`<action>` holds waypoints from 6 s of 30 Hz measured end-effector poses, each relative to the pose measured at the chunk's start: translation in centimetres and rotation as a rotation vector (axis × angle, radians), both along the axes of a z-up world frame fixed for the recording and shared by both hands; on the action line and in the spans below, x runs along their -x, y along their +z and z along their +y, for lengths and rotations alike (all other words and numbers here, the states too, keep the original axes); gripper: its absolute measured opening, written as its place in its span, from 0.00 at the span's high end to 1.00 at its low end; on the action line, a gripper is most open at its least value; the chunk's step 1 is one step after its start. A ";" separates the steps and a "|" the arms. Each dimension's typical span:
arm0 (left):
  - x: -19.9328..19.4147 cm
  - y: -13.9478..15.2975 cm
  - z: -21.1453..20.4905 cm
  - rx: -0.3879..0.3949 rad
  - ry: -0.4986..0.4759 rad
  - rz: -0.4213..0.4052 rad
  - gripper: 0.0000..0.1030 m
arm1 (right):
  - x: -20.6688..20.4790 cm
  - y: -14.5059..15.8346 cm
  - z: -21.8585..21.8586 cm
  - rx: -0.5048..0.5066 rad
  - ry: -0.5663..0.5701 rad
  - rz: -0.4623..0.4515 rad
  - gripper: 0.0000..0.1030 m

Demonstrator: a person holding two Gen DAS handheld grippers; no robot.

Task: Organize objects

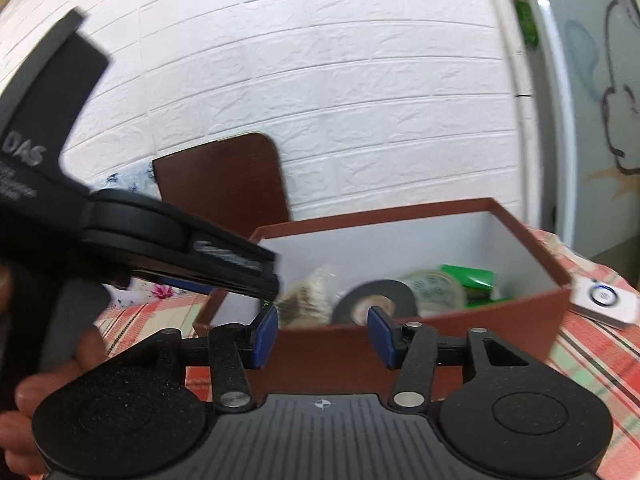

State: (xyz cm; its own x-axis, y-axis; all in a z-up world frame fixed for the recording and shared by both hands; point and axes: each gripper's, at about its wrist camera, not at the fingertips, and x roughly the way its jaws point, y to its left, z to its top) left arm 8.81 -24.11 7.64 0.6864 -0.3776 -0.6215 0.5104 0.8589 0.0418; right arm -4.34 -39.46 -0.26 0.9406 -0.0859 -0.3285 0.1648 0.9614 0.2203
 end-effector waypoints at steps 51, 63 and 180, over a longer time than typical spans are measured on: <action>13.0 -3.2 8.2 -0.149 0.145 -0.072 0.00 | 11.0 1.1 1.9 -0.157 -0.016 0.021 0.24; 13.1 -3.7 8.6 -0.154 0.149 -0.055 0.00 | 11.0 0.8 2.1 -0.148 -0.020 0.024 0.23; 11.6 -6.6 9.1 -0.165 0.158 0.074 0.00 | 9.6 -1.2 2.9 -0.078 -0.020 0.101 0.18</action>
State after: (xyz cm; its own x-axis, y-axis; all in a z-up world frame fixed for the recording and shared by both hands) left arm -2.82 -14.98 1.03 0.6792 -0.1579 -0.7167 0.3770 0.9130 0.1561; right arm -13.91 -36.52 -1.47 0.9007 -0.0744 -0.4280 0.2087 0.9383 0.2759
